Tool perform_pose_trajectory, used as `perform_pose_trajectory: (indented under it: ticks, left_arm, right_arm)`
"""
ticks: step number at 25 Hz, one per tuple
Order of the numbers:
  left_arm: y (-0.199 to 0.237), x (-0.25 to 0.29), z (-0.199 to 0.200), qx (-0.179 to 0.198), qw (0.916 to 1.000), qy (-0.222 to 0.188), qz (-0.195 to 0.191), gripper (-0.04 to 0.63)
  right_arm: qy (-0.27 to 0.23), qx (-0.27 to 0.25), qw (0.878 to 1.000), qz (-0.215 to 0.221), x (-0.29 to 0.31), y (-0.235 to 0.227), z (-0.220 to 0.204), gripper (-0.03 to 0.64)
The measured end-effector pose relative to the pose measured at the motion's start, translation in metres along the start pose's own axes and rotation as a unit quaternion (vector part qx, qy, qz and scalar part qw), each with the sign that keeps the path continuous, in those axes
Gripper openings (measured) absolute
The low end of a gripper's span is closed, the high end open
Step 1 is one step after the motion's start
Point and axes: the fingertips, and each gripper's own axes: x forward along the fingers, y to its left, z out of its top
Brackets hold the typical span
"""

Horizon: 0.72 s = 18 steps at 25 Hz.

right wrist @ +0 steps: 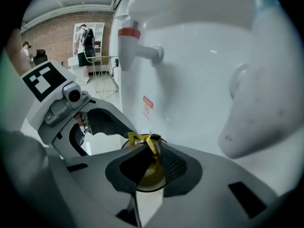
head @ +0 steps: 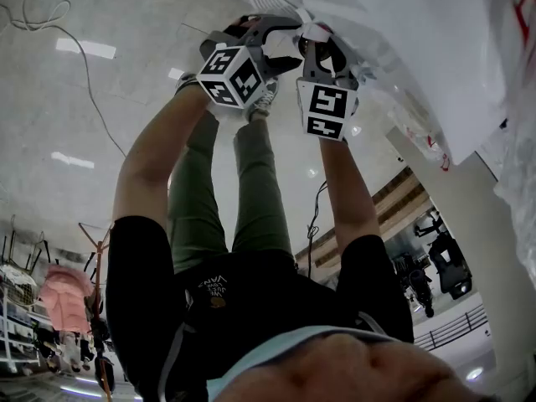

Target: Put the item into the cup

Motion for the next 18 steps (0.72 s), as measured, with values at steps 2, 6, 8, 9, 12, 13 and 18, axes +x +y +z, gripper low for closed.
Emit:
perform_pose_trajectory:
  ticks: [2,6,8,9,12,13,18]
  left_arm:
    - [0.0,-0.002,-0.001,0.002,1.0,0.002,-0.002,0.304]
    - [-0.001,-0.007,0.002,0.001,1.0,0.006,-0.002,0.304]
    - [-0.002,-0.008,0.004,0.002,1.0,0.009,-0.003,0.304]
    - [-0.003,-0.009,0.005,0.002,0.9999,0.01,-0.003,0.304]
    - [-0.004,-0.014,0.005,0.001,0.9999,0.015,-0.002,0.304]
    - [-0.004,-0.017,0.005,0.0,0.9999,0.017,0.0,0.304]
    - [-0.006,-0.032,0.011,-0.01,0.9998,0.017,0.01,0.304]
  right_arm:
    - [-0.017,0.018,1.0,-0.008,-0.005,-0.003,0.004,0.055]
    - [-0.043,0.04,0.998,-0.021,-0.016,-0.007,0.009,0.084]
    - [-0.048,0.053,0.997,-0.025,-0.021,-0.008,0.008,0.126]
    - [-0.049,0.06,0.997,-0.028,-0.024,-0.009,0.007,0.133]
    - [-0.05,0.077,0.995,-0.038,-0.031,-0.011,0.003,0.147]
    - [-0.051,0.082,0.994,-0.041,-0.033,-0.012,0.002,0.149]
    - [-0.06,0.109,0.991,-0.053,-0.049,-0.015,-0.002,0.149]
